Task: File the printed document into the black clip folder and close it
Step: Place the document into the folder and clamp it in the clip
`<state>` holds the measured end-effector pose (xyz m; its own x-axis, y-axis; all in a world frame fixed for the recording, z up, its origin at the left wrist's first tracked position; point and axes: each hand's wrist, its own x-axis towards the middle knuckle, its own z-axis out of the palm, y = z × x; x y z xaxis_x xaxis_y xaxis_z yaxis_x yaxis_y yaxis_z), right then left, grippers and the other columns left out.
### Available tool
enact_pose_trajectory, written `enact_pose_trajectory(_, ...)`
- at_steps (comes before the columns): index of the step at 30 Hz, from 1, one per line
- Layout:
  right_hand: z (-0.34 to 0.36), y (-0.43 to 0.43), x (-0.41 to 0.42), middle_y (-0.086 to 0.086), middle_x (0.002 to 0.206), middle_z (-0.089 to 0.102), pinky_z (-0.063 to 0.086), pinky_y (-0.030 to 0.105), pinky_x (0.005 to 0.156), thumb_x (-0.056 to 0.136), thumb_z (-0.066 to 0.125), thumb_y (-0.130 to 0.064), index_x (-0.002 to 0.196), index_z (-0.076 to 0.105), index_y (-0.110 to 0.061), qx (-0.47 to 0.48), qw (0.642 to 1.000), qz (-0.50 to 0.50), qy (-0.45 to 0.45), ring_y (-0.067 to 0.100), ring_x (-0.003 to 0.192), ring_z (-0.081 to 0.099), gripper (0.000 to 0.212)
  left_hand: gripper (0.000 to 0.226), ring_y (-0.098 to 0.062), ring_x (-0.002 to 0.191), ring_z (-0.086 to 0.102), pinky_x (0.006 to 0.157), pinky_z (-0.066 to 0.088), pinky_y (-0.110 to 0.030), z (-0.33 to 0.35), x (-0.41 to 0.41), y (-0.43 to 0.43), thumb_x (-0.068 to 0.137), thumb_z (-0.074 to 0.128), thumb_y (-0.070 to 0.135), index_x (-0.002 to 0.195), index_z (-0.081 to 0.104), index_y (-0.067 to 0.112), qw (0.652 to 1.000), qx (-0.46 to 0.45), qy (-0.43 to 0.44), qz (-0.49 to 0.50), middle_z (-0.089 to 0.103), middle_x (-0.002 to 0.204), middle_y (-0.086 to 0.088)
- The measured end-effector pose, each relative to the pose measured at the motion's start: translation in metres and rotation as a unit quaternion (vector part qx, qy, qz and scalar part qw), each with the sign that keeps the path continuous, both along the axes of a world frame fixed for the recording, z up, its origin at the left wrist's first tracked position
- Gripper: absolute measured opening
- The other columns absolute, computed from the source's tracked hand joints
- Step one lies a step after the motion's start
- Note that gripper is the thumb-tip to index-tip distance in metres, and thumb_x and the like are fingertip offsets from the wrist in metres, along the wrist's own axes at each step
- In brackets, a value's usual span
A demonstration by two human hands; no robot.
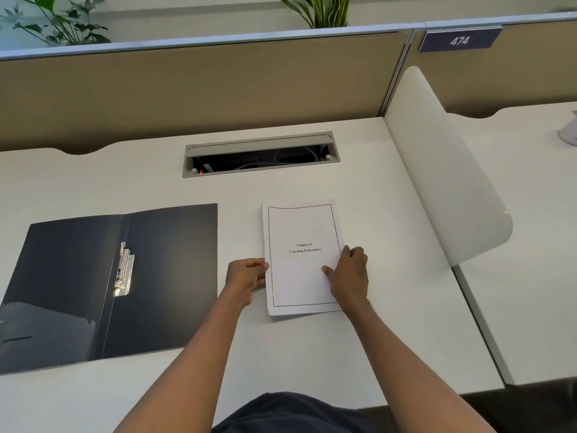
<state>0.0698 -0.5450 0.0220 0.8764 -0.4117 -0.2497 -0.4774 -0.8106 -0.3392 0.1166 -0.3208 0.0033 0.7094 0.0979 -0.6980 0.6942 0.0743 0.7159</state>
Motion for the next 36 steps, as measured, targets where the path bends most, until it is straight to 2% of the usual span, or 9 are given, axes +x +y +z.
enact_pose_trajectory(12, 0.007, -0.017, 0.012, 0.018, 0.136, 0.053, 0.044, 0.038, 0.106, 0.101, 0.060, -0.029, 0.146, 0.046, 0.001, 0.220, 0.969, -0.096, -0.060, 0.032, 0.125, 0.054, 0.055, 0.015, -0.024, 0.076, 0.076, 0.059, 0.062, -0.027, 0.001, 0.001, 0.031, 0.090, 0.072, -0.005, 0.105, 0.071, -0.002, 0.998, -0.065, -0.002, 0.026, 0.077, 0.094, -0.015)
enact_pose_trajectory(15, 0.011, -0.004, 0.018, 0.001, 0.093, 0.062, 0.042, 0.029, 0.077, 0.103, 0.054, -0.026, 0.106, 0.066, -0.016, 0.284, 0.952, -0.100, -0.050, 0.023, 0.089, 0.055, 0.016, 0.017, -0.023, 0.079, 0.076, 0.060, 0.061, -0.024, 0.004, 0.002, 0.049, 0.089, 0.074, -0.004, 0.106, 0.071, -0.001, 0.998, -0.064, -0.001, 0.026, 0.078, 0.093, -0.014)
enact_pose_trajectory(16, 0.013, 0.002, 0.019, -0.004, 0.074, 0.051, 0.035, 0.029, 0.066, 0.103, 0.054, -0.025, 0.082, 0.058, -0.022, 0.306, 0.946, -0.096, -0.055, 0.020, 0.074, 0.045, 0.021, 0.016, -0.022, 0.078, 0.077, 0.061, 0.062, -0.024, 0.005, 0.003, 0.057, 0.089, 0.074, -0.003, 0.104, 0.072, 0.001, 0.998, -0.063, -0.001, 0.024, 0.079, 0.091, -0.012)
enact_pose_trajectory(18, 0.014, 0.012, 0.021, 0.011, 0.062, 0.034, 0.028, 0.031, 0.065, 0.100, 0.056, -0.020, 0.071, 0.051, -0.007, 0.350, 0.929, -0.107, -0.056, 0.018, 0.067, 0.032, 0.033, 0.013, -0.018, 0.076, 0.079, 0.063, 0.062, -0.024, 0.008, 0.003, 0.074, 0.090, 0.074, -0.002, 0.101, 0.073, 0.004, 0.998, -0.060, -0.003, 0.018, 0.081, 0.089, -0.009)
enact_pose_trajectory(21, 0.015, 0.028, 0.023, 0.019, 0.073, 0.045, 0.032, 0.036, 0.071, 0.097, 0.061, -0.013, 0.103, 0.062, 0.015, 0.410, 0.904, -0.113, -0.050, 0.022, 0.074, 0.038, 0.029, 0.011, -0.018, 0.077, 0.080, 0.065, 0.063, -0.025, 0.012, 0.003, 0.101, 0.091, 0.073, -0.001, 0.101, 0.073, 0.004, 0.998, -0.058, -0.008, 0.021, 0.081, 0.092, -0.009)
enact_pose_trajectory(23, 0.018, 0.041, 0.024, 0.033, 0.082, 0.062, 0.043, 0.038, 0.073, 0.096, 0.065, -0.010, 0.101, 0.071, 0.007, 0.435, 0.892, -0.115, -0.052, 0.022, 0.076, 0.050, 0.018, 0.011, -0.019, 0.079, 0.080, 0.066, 0.064, -0.025, 0.016, 0.003, 0.118, 0.092, 0.072, -0.001, 0.102, 0.073, 0.002, 0.998, -0.060, -0.015, 0.018, 0.081, 0.096, -0.012)
enact_pose_trajectory(26, 0.019, 0.062, 0.025, 0.027, 0.085, 0.070, 0.052, 0.040, 0.080, 0.094, 0.068, -0.004, 0.087, 0.074, -0.008, 0.465, 0.876, -0.110, -0.066, 0.024, 0.080, 0.059, 0.010, 0.013, -0.022, 0.088, 0.080, 0.071, 0.065, -0.027, 0.022, 0.001, 0.146, 0.092, 0.072, 0.001, 0.105, 0.074, 0.003, 0.998, -0.055, -0.025, -0.002, 0.082, 0.099, -0.011)
enact_pose_trajectory(30, 0.020, 0.089, 0.025, 0.015, 0.089, 0.077, 0.060, 0.038, 0.086, 0.093, 0.069, -0.002, 0.097, 0.076, -0.001, 0.503, 0.856, -0.101, -0.071, 0.025, 0.082, 0.069, 0.008, 0.020, -0.025, 0.099, 0.079, 0.081, 0.065, -0.033, 0.033, -0.002, 0.184, 0.093, 0.072, 0.004, 0.113, 0.074, 0.004, 0.997, -0.036, -0.050, -0.055, 0.081, 0.104, -0.010)
enact_pose_trajectory(36, 0.020, 0.134, 0.026, 0.024, 0.104, 0.077, 0.062, 0.035, 0.088, 0.093, 0.070, -0.002, 0.105, 0.075, -0.001, 0.531, 0.839, -0.094, -0.071, 0.025, 0.088, 0.073, 0.013, 0.031, -0.031, 0.103, 0.077, 0.086, 0.064, -0.031, 0.058, 0.003, 0.262, 0.085, 0.081, 0.006, 0.116, 0.074, 0.005, 0.985, 0.050, -0.133, -0.097, 0.081, 0.099, -0.010)
